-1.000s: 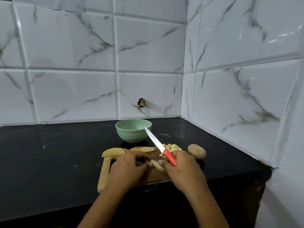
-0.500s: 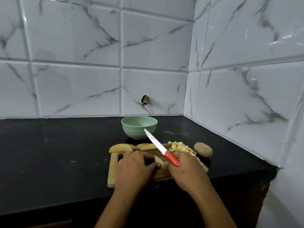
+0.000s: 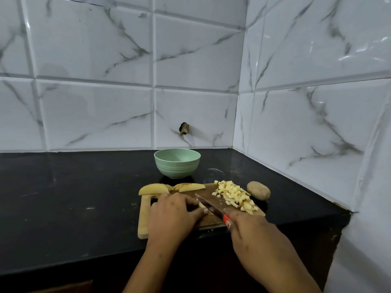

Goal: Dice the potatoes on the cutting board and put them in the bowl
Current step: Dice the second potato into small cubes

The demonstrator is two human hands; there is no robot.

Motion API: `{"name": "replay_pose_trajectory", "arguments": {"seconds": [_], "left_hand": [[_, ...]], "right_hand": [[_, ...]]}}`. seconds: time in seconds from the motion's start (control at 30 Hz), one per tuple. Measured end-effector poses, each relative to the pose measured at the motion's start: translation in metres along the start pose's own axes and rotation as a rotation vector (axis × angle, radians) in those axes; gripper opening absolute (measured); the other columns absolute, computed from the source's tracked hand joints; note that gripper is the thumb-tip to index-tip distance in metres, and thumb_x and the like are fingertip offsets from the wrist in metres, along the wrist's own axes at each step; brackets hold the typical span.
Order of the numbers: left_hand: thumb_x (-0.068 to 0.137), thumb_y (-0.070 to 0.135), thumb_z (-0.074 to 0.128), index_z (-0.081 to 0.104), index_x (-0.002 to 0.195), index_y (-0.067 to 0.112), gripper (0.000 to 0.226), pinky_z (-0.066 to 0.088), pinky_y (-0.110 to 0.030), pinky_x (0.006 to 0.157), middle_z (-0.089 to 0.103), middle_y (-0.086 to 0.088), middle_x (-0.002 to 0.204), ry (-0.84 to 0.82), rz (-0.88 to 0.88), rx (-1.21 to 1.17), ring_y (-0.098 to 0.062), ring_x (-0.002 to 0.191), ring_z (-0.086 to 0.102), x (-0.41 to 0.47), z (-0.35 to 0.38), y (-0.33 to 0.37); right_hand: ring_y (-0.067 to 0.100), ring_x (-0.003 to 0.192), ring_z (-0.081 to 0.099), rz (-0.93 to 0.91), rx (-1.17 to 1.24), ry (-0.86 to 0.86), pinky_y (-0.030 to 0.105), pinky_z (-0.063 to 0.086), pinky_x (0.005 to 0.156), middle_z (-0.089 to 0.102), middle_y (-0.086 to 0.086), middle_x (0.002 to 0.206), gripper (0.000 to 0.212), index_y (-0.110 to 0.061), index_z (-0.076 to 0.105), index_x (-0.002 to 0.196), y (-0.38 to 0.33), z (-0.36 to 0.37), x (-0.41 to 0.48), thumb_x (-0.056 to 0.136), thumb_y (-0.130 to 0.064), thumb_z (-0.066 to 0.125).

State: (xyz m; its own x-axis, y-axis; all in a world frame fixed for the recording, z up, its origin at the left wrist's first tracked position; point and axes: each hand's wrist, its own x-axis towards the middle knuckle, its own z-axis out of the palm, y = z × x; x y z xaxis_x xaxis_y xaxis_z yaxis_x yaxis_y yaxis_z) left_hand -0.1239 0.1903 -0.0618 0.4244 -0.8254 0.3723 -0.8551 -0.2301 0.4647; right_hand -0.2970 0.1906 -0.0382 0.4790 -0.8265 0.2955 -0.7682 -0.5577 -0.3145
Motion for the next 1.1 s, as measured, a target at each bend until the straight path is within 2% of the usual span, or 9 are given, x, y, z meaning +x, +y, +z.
{"name": "replay_pose_trajectory", "arguments": {"seconds": [0.1, 0.2, 0.3, 0.43, 0.63, 0.83, 0.93, 1.1], "left_hand": [[0.078, 0.064, 0.059, 0.066, 0.107, 0.047, 0.035, 0.046, -0.030, 0.090, 0.064, 0.020, 0.111, -0.001, -0.016, -0.011, -0.003, 0.107, 0.047, 0.001, 0.002, -0.001], [0.078, 0.065, 0.059, 0.066, 0.107, 0.047, 0.034, 0.046, -0.030, 0.089, 0.064, 0.019, 0.111, -0.006, -0.027, -0.006, -0.003, 0.106, 0.047, 0.003, 0.004, -0.002], [0.079, 0.064, 0.058, 0.065, 0.107, 0.047, 0.034, 0.045, -0.029, 0.089, 0.063, 0.019, 0.113, -0.015, -0.027, 0.004, -0.004, 0.107, 0.045, 0.003, 0.004, -0.003], [0.079, 0.064, 0.058, 0.065, 0.107, 0.047, 0.034, 0.045, -0.030, 0.090, 0.063, 0.020, 0.113, -0.020, -0.031, 0.000, -0.004, 0.107, 0.045, 0.004, 0.004, -0.003], [0.080, 0.064, 0.056, 0.065, 0.109, 0.047, 0.035, 0.044, -0.031, 0.090, 0.063, 0.019, 0.112, -0.022, -0.019, 0.023, -0.005, 0.108, 0.046, 0.005, 0.005, -0.004], [0.085, 0.056, 0.055, 0.065, 0.109, 0.046, 0.028, 0.043, -0.031, 0.092, 0.064, 0.020, 0.112, -0.023, -0.002, 0.020, -0.006, 0.110, 0.046, 0.003, 0.002, -0.001], [0.085, 0.057, 0.054, 0.067, 0.107, 0.045, 0.028, 0.044, -0.032, 0.091, 0.065, 0.020, 0.109, -0.006, -0.008, 0.003, -0.006, 0.108, 0.047, 0.002, 0.002, 0.000], [0.082, 0.058, 0.057, 0.066, 0.110, 0.043, 0.033, 0.044, -0.031, 0.092, 0.065, 0.020, 0.109, 0.025, -0.010, 0.015, -0.006, 0.109, 0.049, -0.001, 0.000, 0.002]], "right_hand": [[0.010, 0.082, 0.054, 0.001, -0.048, -0.005, 0.023, 0.042, 0.064, 0.058, -0.005, 0.110, 0.034, -0.036, 0.040, 0.135, -0.001, 0.005, 0.001, 0.103, -0.029, 0.032], [0.014, 0.094, 0.059, 0.023, -0.110, -0.023, 0.026, 0.044, 0.068, 0.058, -0.003, 0.115, 0.044, -0.038, 0.029, 0.144, -0.002, 0.010, 0.003, 0.102, -0.026, 0.034], [0.014, 0.100, 0.059, 0.038, -0.144, -0.050, 0.026, 0.043, 0.066, 0.058, -0.003, 0.120, 0.053, -0.040, 0.017, 0.149, -0.002, 0.011, 0.007, 0.102, -0.025, 0.035], [0.014, 0.100, 0.060, 0.026, -0.159, -0.051, 0.028, 0.047, 0.073, 0.060, -0.004, 0.120, 0.057, -0.043, 0.014, 0.150, 0.000, 0.014, 0.009, 0.101, -0.024, 0.037], [0.014, 0.098, 0.058, -0.038, -0.230, -0.114, 0.024, 0.038, 0.061, 0.059, -0.001, 0.117, 0.063, -0.038, 0.010, 0.151, -0.001, 0.013, 0.016, 0.100, -0.016, 0.039], [0.019, 0.100, 0.060, -0.087, -0.269, -0.166, 0.029, 0.043, 0.069, 0.059, 0.004, 0.117, 0.071, -0.027, 0.010, 0.154, -0.016, 0.018, 0.035, 0.096, -0.005, 0.045], [0.021, 0.102, 0.059, -0.100, -0.285, -0.165, 0.031, 0.044, 0.072, 0.058, 0.006, 0.118, 0.069, -0.025, 0.009, 0.154, -0.017, 0.017, 0.031, 0.097, -0.006, 0.043], [0.019, 0.105, 0.058, -0.047, -0.312, -0.302, 0.030, 0.042, 0.077, 0.055, 0.006, 0.124, 0.077, -0.028, -0.010, 0.152, -0.009, 0.005, -0.005, 0.098, -0.012, 0.043]]}}
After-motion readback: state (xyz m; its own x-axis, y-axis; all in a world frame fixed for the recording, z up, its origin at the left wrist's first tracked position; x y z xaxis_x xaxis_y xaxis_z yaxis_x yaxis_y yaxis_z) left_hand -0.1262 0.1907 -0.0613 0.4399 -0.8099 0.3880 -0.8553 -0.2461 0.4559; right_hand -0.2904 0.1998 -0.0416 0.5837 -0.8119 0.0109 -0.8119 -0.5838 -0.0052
